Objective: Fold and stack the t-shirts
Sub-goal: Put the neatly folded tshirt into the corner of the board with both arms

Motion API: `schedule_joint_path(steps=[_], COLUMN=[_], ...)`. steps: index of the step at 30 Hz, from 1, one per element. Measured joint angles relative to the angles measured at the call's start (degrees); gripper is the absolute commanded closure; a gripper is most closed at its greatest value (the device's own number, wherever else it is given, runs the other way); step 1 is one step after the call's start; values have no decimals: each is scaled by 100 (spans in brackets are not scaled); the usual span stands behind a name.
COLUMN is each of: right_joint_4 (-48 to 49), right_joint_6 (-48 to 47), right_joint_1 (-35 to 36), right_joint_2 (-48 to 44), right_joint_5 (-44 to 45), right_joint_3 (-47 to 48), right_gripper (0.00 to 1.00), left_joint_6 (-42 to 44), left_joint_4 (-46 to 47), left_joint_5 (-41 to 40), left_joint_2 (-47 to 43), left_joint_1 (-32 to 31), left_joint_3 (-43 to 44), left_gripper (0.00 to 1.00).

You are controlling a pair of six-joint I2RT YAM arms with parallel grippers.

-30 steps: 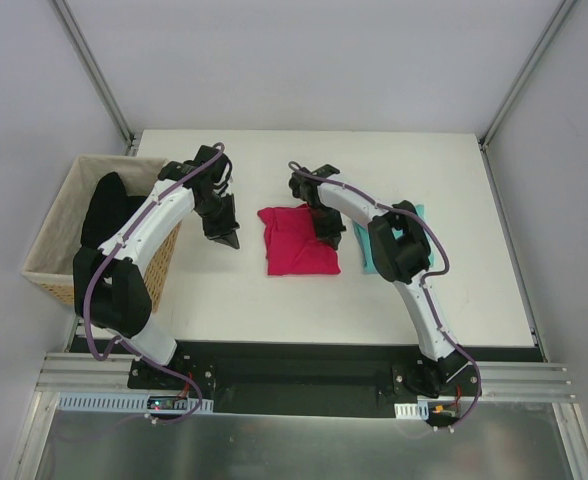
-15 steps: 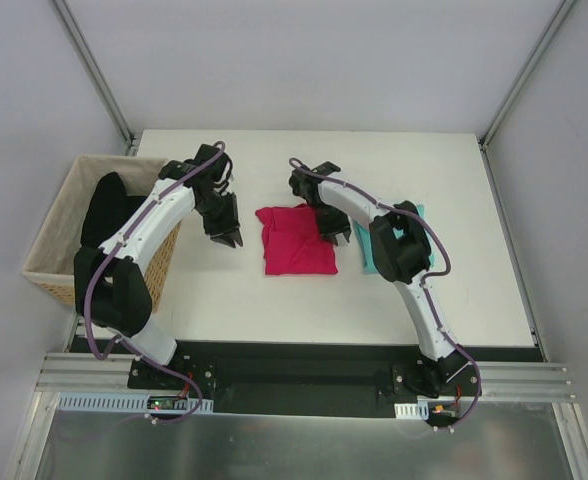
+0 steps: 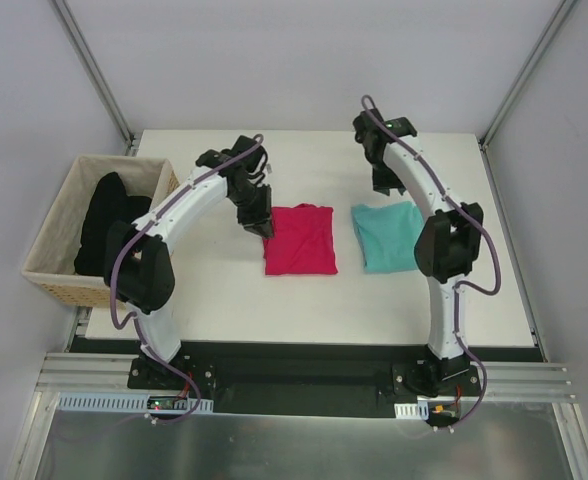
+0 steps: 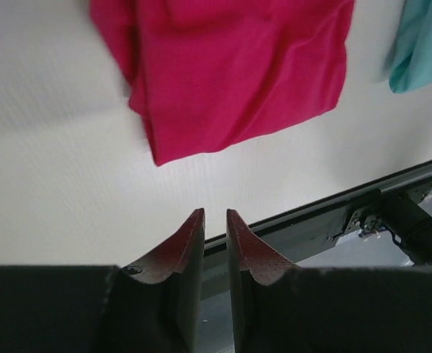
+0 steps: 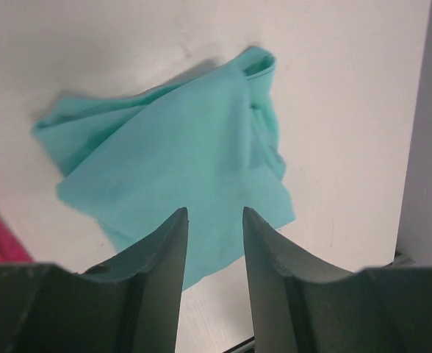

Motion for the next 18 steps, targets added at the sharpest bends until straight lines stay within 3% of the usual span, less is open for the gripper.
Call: schedule_joint_path(steps=[9, 18], right_joint_4=[304, 789], right_joint_6=[-219, -560], right_joint_1=[-1425, -1801], right_joint_2=[-2, -2], right_joint_5=[-142, -730], right_joint_3=[-922, -1189], right_gripper=[51, 48], left_joint_6=[-120, -262], left_joint_4=[98, 120], left_joint_5=[297, 505], left_joint_2=[1023, 1862], left_joint_1=[-949, -1220], left_joint_3=[1023, 1847], left_gripper=[78, 78])
